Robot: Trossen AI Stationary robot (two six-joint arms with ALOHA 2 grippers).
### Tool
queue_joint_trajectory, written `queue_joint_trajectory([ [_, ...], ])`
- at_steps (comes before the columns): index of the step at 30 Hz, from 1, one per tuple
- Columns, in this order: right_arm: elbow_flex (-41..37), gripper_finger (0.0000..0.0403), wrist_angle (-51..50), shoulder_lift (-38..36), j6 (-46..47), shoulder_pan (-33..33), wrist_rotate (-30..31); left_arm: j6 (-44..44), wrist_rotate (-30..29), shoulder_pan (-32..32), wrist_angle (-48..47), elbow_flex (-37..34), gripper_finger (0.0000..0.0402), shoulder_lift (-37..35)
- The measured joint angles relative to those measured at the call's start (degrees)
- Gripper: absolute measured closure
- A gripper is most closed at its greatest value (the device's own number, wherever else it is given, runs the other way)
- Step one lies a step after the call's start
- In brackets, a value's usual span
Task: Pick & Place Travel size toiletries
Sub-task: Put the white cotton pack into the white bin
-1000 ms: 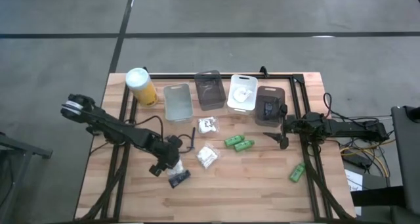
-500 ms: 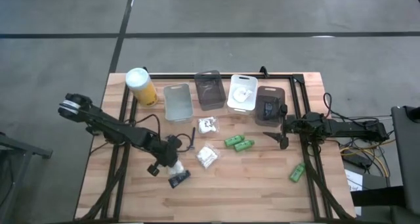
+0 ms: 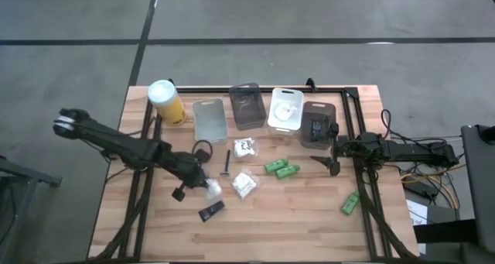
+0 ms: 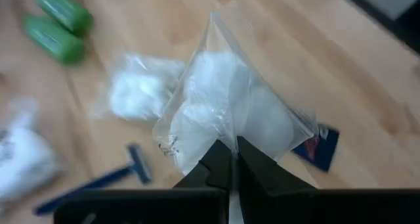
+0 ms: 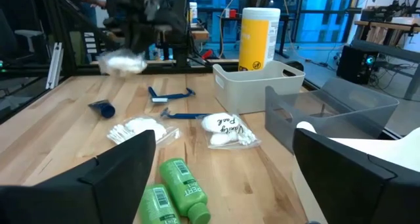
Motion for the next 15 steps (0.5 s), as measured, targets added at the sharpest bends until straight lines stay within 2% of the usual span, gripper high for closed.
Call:
queue_joint_trajectory([
  [5, 0.00, 0.0044, 0.00, 0.00, 0.00, 0.00, 0.00, -1.28, -2.12, 0.84, 0.01, 0.75, 0.0394, -3.91],
  [15, 0.00, 0.0072, -0.01, 0.00, 0.00, -0.02, 0.00, -10.66, -8.25, 4.27, 0.99, 0.85, 0.0392, -7.90],
])
